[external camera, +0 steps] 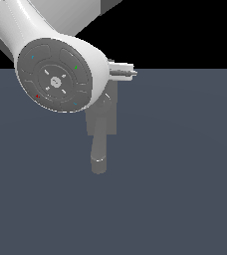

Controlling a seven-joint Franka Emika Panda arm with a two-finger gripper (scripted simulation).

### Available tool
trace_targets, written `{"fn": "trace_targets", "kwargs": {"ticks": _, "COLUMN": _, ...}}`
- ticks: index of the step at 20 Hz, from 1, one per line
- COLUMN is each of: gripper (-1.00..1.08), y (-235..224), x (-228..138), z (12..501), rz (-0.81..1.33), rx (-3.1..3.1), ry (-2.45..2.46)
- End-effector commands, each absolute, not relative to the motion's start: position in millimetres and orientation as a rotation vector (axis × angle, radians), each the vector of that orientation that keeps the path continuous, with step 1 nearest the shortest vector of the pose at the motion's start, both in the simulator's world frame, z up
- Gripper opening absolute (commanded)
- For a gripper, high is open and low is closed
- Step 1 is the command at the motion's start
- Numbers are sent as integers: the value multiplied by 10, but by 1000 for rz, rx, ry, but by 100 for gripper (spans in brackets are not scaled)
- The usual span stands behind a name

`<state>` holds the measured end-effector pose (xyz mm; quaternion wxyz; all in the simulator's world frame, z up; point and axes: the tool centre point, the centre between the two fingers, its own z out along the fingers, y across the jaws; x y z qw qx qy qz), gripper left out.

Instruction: Turn on the faucet by rotating a designated handle.

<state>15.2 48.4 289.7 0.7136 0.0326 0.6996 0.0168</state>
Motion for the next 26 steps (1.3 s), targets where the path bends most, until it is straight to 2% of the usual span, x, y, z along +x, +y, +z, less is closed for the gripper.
{"fn": "trace_targets", "kwargs": {"ticks": 1, "gripper": -100, "y": 550, "x": 164, "z": 2865, "rz": 48, "rx": 45, "ry": 1542}}
{"fn": "trace_targets", "kwargs": {"ticks": 26, "gripper": -100, "y": -199, "x": 281, "z": 2850, "rz": 23, "rx": -55, "ry": 1569}}
